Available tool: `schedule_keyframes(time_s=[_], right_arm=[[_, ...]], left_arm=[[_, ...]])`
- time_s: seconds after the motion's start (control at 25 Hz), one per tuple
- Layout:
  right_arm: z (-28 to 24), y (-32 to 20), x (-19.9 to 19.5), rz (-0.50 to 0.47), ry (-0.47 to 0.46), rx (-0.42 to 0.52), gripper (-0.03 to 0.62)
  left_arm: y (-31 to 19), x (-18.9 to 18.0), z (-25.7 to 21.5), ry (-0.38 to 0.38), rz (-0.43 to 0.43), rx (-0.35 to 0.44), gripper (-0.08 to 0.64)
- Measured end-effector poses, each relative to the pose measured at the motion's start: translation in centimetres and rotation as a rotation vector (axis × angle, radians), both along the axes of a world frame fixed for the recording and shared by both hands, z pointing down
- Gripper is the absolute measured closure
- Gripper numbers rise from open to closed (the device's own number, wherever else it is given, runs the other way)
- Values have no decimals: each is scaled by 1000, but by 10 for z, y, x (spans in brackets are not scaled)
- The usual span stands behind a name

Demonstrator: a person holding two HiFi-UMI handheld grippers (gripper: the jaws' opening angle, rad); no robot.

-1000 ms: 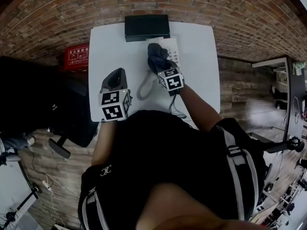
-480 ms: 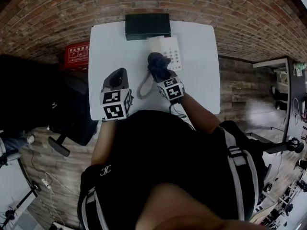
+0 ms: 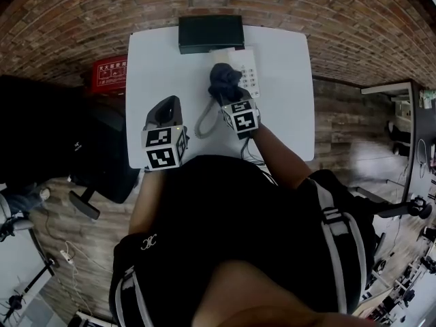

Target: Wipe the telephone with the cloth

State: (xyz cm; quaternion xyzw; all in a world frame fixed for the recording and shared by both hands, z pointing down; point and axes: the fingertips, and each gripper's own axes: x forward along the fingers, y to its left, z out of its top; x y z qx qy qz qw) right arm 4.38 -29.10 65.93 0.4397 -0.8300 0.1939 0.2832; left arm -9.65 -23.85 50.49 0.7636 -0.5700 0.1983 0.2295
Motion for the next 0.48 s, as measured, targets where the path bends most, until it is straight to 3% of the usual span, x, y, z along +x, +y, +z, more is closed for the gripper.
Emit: schedule_keyframes(time_s=[0.48], right_arm=[[-23, -112, 12, 157, -16, -106, 568]], left_arm=[[0, -5, 5, -12, -26, -10, 563]])
